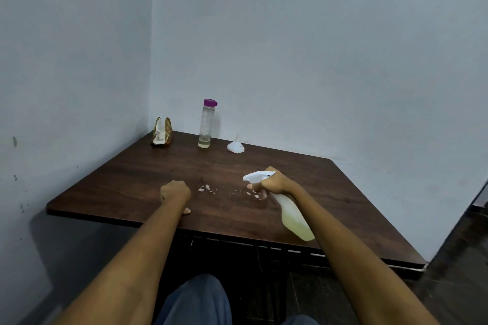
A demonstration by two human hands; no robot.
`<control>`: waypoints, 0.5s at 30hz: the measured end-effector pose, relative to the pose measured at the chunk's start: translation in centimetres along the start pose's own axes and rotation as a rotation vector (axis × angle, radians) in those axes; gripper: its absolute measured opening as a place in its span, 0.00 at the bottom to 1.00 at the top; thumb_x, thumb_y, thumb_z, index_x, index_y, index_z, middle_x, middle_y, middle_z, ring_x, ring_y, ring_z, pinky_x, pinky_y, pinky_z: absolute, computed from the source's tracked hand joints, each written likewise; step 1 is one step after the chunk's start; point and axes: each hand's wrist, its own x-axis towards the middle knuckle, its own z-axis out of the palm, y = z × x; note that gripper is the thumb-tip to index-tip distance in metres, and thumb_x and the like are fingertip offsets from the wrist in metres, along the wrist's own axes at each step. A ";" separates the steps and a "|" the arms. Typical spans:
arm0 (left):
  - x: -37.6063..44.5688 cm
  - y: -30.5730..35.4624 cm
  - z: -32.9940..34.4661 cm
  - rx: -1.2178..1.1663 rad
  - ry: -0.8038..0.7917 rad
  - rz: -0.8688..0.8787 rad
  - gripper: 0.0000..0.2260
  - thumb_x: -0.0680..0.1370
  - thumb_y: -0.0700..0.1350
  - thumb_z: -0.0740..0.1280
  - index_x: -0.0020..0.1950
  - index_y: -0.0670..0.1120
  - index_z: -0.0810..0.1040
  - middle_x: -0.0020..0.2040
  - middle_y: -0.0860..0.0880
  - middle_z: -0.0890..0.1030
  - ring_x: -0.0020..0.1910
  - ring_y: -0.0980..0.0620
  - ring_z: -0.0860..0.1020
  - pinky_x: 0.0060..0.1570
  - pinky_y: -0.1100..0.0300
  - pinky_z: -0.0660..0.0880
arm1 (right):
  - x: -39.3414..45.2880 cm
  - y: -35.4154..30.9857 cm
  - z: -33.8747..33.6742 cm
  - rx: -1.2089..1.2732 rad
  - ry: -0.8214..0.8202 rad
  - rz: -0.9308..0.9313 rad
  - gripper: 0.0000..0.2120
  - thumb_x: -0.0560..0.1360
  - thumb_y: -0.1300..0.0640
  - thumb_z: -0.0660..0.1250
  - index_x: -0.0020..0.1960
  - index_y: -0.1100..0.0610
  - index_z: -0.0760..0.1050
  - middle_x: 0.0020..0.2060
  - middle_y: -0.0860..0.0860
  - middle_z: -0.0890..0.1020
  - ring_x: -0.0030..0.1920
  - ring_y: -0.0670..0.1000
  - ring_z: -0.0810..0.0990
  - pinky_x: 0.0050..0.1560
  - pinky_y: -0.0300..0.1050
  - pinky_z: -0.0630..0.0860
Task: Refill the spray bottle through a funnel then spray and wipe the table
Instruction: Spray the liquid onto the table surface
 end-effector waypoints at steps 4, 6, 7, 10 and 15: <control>-0.2 -0.4 0.5 -0.043 0.030 -0.008 0.28 0.72 0.52 0.74 0.69 0.45 0.71 0.67 0.47 0.75 0.66 0.50 0.75 0.59 0.60 0.74 | 0.1 -0.6 1.0 -0.113 0.187 0.112 0.19 0.68 0.49 0.72 0.54 0.58 0.76 0.42 0.53 0.81 0.48 0.54 0.81 0.57 0.49 0.75; -0.3 -0.7 0.6 -0.059 0.037 -0.016 0.28 0.72 0.52 0.74 0.69 0.45 0.71 0.68 0.47 0.74 0.67 0.50 0.75 0.60 0.60 0.74 | -0.2 -0.9 0.6 -0.139 0.186 0.096 0.17 0.70 0.50 0.70 0.53 0.59 0.79 0.42 0.54 0.82 0.52 0.56 0.82 0.58 0.49 0.75; -0.3 -0.8 0.7 -0.052 0.036 -0.015 0.28 0.72 0.52 0.73 0.69 0.45 0.71 0.68 0.47 0.74 0.67 0.50 0.74 0.61 0.60 0.73 | -0.5 -1.0 0.2 -0.134 0.193 0.080 0.14 0.71 0.51 0.69 0.52 0.60 0.79 0.43 0.56 0.82 0.53 0.56 0.82 0.58 0.49 0.75; -0.5 -0.6 0.7 0.034 0.023 0.001 0.24 0.75 0.50 0.71 0.69 0.44 0.72 0.67 0.47 0.75 0.66 0.50 0.75 0.60 0.58 0.74 | -1.5 -1.0 -1.8 -0.241 0.331 0.071 0.12 0.74 0.51 0.65 0.51 0.57 0.79 0.49 0.56 0.83 0.57 0.57 0.80 0.58 0.49 0.73; -2.0 3.2 -1.0 0.194 0.035 0.102 0.18 0.78 0.47 0.66 0.67 0.44 0.74 0.64 0.48 0.77 0.62 0.49 0.78 0.55 0.57 0.79 | -3.3 0.1 -5.4 -0.407 0.613 0.254 0.21 0.79 0.46 0.55 0.60 0.60 0.74 0.57 0.57 0.80 0.59 0.59 0.78 0.58 0.50 0.72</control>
